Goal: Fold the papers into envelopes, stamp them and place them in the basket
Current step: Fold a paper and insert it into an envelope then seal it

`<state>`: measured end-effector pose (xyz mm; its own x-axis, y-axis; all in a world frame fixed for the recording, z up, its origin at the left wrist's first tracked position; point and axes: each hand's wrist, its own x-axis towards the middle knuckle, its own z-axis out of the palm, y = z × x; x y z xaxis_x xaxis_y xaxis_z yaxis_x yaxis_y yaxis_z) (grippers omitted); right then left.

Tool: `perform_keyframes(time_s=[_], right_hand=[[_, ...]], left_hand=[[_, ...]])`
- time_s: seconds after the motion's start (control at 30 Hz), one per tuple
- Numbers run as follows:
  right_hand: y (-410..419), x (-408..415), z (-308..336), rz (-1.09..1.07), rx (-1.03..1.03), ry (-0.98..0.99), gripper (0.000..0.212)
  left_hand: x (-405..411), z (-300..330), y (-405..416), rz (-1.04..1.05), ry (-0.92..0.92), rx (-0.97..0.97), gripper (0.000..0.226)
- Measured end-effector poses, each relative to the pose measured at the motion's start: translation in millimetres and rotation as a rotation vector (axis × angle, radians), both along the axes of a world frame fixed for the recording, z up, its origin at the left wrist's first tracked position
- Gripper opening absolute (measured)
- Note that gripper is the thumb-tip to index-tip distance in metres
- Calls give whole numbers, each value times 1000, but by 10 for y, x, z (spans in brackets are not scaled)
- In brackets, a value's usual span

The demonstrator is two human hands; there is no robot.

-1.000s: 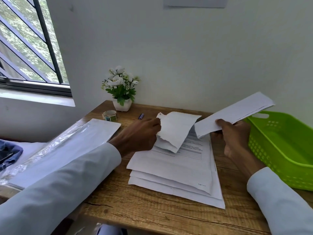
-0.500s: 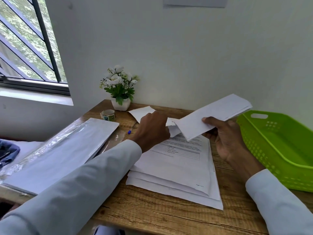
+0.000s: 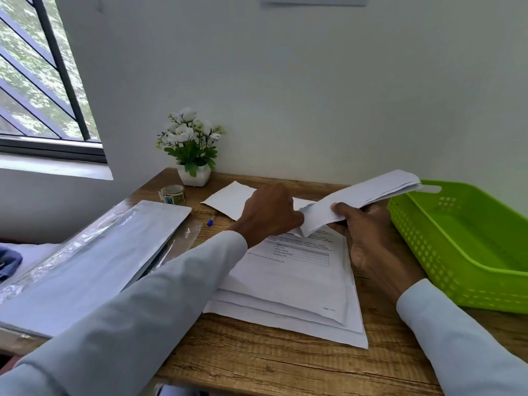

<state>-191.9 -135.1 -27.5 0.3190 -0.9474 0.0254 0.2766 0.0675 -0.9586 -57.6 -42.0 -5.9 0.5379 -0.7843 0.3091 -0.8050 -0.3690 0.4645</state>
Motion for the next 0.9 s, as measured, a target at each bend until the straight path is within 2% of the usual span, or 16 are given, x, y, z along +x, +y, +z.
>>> perform_keyframes(time_s=[0.23,0.37,0.47,0.53,0.57,0.67,0.7,0.77,0.9], right_hand=[[0,37,-14,-105,64,-64,19],[21,29,-34,83,147,-15,16],[19,11,-36,181,210,26,21],[-8,1,-48,210,232,40,21],[-28,-8,-57,222,241,38,20],[-75,-18,-70,245,256,31,26],[-88,-23,-72,249,255,23,27],[-115,-30,-57,265,241,6,24],[-115,-42,-14,315,207,-32,18]], left_hand=[[-176,30,-71,-79,92,-23,30],[-202,-13,-119,-135,250,-99,29],[-147,-1,-70,-326,362,-46,30],[-19,51,17,-423,295,-42,32],[72,70,53,-435,206,-8,46],[343,87,161,-413,-58,342,119],[403,67,173,-408,-104,436,132],[456,42,169,-395,-158,535,141],[477,40,78,-410,-180,532,144]])
